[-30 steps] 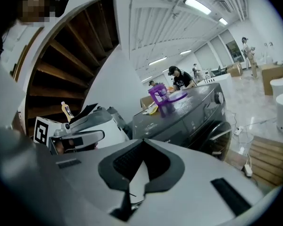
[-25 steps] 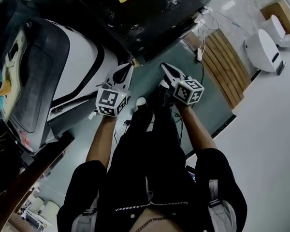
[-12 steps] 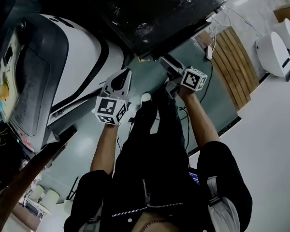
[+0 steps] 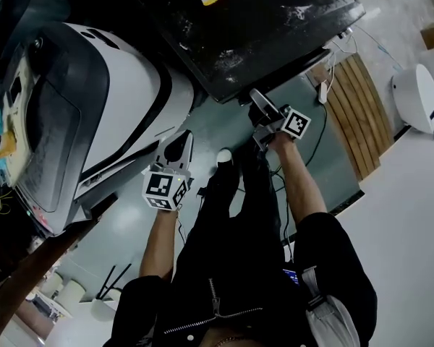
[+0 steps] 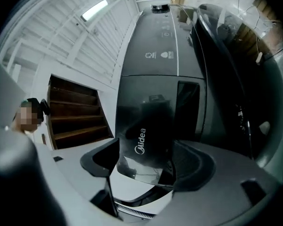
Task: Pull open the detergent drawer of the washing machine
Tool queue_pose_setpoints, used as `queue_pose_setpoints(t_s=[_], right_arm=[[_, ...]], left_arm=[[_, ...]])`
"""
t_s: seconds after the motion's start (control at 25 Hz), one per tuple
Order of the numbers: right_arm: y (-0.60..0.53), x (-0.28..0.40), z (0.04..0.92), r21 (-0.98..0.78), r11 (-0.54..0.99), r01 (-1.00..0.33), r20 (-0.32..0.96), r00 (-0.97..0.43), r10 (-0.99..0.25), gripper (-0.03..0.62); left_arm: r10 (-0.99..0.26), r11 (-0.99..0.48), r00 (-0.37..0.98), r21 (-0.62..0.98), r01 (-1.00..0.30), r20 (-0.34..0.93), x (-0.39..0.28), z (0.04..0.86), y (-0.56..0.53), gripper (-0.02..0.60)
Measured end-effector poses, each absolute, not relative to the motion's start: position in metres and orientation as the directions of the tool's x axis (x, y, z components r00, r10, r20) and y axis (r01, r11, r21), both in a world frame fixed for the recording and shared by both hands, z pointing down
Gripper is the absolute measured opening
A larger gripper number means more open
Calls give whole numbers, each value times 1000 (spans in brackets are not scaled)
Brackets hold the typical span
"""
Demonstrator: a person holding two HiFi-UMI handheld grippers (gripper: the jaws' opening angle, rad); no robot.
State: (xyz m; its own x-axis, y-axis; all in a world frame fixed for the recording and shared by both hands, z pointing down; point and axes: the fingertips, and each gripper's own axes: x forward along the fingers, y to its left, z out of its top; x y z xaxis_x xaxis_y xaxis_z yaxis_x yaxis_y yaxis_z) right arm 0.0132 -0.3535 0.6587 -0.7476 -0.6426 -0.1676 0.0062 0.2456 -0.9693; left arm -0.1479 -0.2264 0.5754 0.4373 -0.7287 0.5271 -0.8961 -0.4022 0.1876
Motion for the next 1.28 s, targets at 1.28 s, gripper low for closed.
queue_pose_setpoints(t_s=[1.28], right_arm=[[-367,13,658,-918,311,244,-391,-677,-623,310]], left_arm=[[-707,-325,363,177,-929,607,-192,598,-195,18]])
